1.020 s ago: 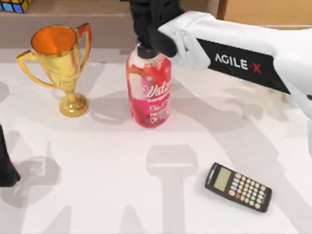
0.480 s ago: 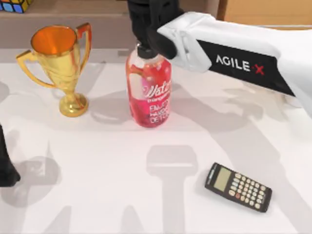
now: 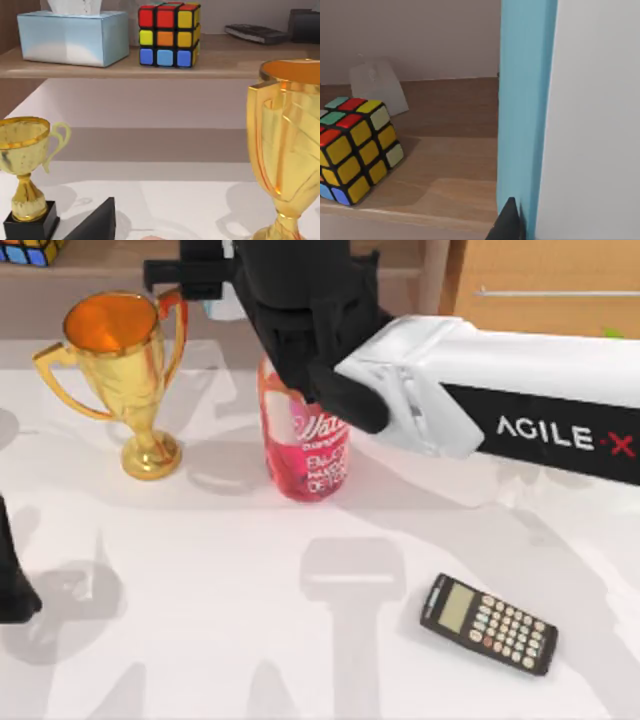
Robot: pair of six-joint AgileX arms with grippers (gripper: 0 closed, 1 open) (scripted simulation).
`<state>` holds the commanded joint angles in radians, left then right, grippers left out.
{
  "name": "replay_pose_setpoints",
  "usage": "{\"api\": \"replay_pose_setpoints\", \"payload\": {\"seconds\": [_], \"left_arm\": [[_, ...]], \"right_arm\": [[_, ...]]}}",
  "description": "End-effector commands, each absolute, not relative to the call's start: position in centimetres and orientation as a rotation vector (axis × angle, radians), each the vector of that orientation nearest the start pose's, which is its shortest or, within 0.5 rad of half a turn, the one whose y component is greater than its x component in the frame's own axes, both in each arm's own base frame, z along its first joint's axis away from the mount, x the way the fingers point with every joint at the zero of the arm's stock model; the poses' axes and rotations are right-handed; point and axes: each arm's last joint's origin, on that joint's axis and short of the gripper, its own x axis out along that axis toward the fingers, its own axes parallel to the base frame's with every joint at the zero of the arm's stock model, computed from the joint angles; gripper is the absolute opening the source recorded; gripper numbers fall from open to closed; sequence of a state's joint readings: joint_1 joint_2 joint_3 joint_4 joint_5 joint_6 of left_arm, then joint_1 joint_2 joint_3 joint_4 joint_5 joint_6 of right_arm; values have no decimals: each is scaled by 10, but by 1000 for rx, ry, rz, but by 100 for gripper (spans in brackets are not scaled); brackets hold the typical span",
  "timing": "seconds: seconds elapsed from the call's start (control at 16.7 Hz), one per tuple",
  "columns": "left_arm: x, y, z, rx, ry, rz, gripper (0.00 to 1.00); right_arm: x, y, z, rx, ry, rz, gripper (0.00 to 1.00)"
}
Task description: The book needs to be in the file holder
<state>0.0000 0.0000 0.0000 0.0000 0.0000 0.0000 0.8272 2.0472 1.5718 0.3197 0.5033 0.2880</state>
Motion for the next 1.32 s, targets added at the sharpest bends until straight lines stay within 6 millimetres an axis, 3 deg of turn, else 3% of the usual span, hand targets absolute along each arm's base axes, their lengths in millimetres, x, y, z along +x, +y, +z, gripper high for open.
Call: {"api": "replay_pose_setpoints", "payload": {"seconds": [0.24, 0.6, 1.08, 1.32], "left_arm": [[106, -1, 160, 0, 0, 0, 100], [106, -1, 160, 0, 0, 0, 100], [106, -1, 160, 0, 0, 0, 100], [106, -1, 160, 0, 0, 0, 100]], "right_arm": [[303, 308, 283, 364, 214, 453, 0], [286, 191, 293, 672, 278, 463, 0], [283, 8, 250, 1082, 258, 107, 0], [276, -72, 223, 1273, 215, -109, 0]]}}
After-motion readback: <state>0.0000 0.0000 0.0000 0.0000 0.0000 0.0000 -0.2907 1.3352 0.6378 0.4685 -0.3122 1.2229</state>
